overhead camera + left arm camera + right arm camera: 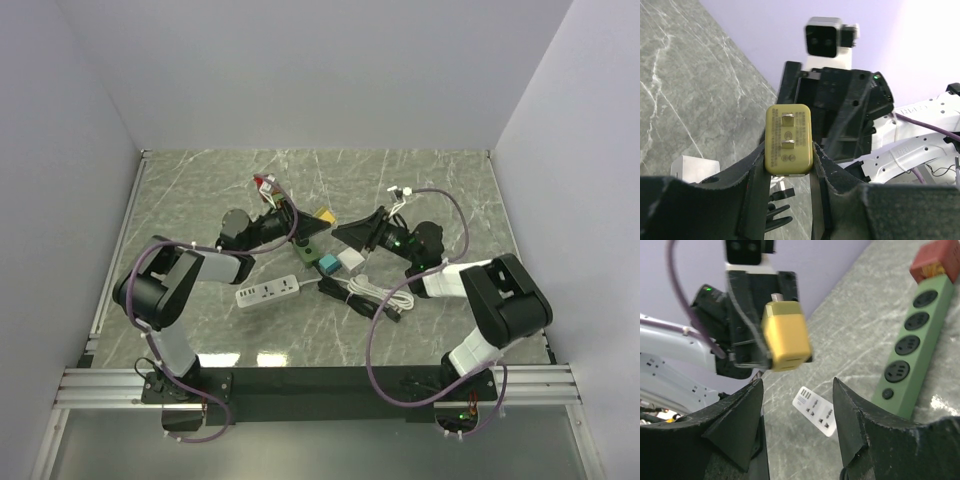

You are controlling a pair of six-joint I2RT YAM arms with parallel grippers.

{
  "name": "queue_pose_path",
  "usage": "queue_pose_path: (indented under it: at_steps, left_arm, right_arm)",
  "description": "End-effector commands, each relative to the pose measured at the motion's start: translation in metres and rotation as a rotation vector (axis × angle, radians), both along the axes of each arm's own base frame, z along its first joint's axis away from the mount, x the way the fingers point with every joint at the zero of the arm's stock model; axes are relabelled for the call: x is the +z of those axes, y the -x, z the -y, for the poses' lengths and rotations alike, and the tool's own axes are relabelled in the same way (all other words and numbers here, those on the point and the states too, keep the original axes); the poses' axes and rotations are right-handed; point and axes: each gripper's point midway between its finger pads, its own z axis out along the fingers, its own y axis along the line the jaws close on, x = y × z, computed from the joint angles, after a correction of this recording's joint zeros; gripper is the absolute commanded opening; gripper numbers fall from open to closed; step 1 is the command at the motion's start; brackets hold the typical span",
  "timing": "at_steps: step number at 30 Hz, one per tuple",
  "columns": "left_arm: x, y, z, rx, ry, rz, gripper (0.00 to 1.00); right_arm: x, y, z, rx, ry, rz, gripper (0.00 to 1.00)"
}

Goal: Insert the plug

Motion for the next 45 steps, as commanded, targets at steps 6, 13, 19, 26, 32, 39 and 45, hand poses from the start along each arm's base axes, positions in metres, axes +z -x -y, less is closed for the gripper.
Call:
queue_pose_path:
  at_steps: [6,13,19,26,32,39,45]
  left_arm:
    - [0.111,0.054,-0.018,-0.015,0.274,0.559,0.01]
    - [0.116,0.069,-0.014,-0.042,0.285,0.580,0.01]
    - [0.114,0.075,-0.010,-0.062,0.284,0.574,0.01]
    - [0.112,0.078,-0.006,-0.081,0.283,0.572,0.01]
    - [0.112,0.081,-0.005,-0.089,0.283,0.577,0.01]
    - [0.109,0.085,-0.004,-0.108,0.272,0.586,0.25]
    - [0.101,0.096,-0.001,-0.177,0.229,0.633,0.54]
  right_arm:
    - [0.104,0.032,0.010,-0.035,-0.164,0.505,0.64]
    - [0.113,0.036,0.007,-0.011,-0.202,0.524,0.64]
    - [0.120,0.041,0.010,-0.030,-0.207,0.560,0.61]
    - [0.126,0.051,0.010,-0.034,-0.214,0.590,0.44]
    - [0.125,0.055,0.008,-0.021,-0.217,0.586,0.15]
    - [0.128,0.057,0.010,-0.046,-0.221,0.601,0.00]
    - [0.139,0.060,0.014,-0.062,-0.231,0.640,0.00]
